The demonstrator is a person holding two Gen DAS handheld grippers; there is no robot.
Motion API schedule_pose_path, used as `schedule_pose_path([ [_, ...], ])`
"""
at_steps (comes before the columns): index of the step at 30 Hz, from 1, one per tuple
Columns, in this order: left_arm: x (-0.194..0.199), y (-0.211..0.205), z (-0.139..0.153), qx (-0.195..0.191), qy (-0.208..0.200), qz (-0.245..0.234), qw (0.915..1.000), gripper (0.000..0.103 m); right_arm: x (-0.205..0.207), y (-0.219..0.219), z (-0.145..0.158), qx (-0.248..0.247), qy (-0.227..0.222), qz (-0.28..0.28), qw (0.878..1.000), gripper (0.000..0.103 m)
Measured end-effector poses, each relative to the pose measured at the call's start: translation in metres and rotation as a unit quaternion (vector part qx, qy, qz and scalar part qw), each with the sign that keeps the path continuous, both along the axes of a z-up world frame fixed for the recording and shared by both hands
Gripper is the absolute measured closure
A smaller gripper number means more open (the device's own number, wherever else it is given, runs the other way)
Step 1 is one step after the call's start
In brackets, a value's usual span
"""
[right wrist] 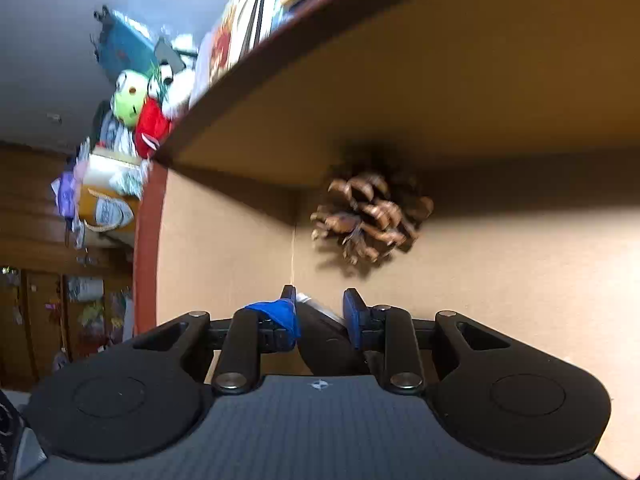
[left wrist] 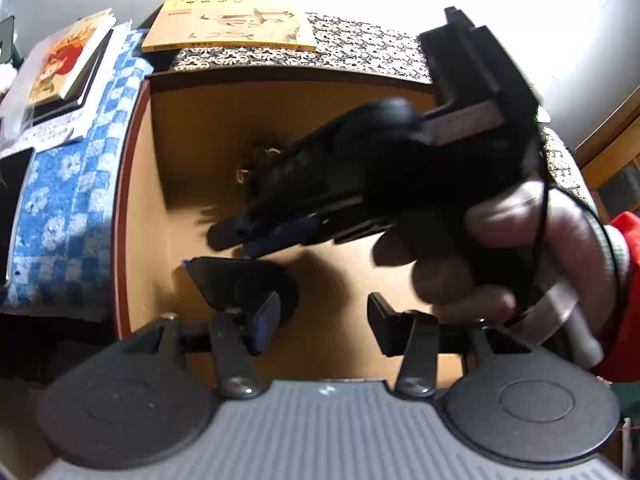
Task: Organize rigid objects
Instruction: 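Lower the black object onto the box floor and open the right tool, then withdraw the right tool up and out of the box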
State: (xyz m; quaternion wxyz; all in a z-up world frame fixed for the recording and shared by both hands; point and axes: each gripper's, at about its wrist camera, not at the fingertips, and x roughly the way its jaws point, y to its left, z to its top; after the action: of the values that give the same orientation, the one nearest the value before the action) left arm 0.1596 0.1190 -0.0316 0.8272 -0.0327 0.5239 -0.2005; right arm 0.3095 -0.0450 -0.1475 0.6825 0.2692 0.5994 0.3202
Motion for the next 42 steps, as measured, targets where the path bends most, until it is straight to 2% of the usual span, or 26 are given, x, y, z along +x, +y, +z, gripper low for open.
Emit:
schedule_pose_path([
  [4,-0.001,-0.004,-0.002,0.016,-0.005,-0.001,0.9999,0.050,0.001,-0.011,0.008,0.007,-0.010,-0.002,1.000,0.094],
  [8,0.000,-0.004,-0.004,0.026,-0.002,0.006,0.9996,0.049,-0.010,-0.023,0.021,0.011,-0.041,0.002,0.999,0.094],
  [13,0.001,-0.008,-0.001,0.046,-0.007,0.024,0.9986,0.046,-0.026,-0.027,0.038,-0.015,-0.108,-0.004,0.994,0.093],
  [19,-0.003,-0.015,0.009,0.070,-0.027,0.054,0.9957,0.043,-0.041,-0.037,0.049,-0.041,-0.155,-0.014,0.987,0.093],
  [26,-0.016,-0.028,0.020,0.102,-0.042,0.084,0.9904,0.041,-0.070,-0.052,0.066,-0.052,-0.210,-0.015,0.976,0.093],
  [34,-0.040,-0.044,0.032,0.130,-0.058,0.128,0.9815,0.038,-0.096,-0.069,0.073,-0.057,-0.230,-0.008,0.971,0.093],
  [42,-0.064,-0.052,0.043,0.147,-0.067,0.174,0.9714,0.036,-0.128,-0.084,0.083,-0.060,-0.286,-0.012,0.956,0.093],
])
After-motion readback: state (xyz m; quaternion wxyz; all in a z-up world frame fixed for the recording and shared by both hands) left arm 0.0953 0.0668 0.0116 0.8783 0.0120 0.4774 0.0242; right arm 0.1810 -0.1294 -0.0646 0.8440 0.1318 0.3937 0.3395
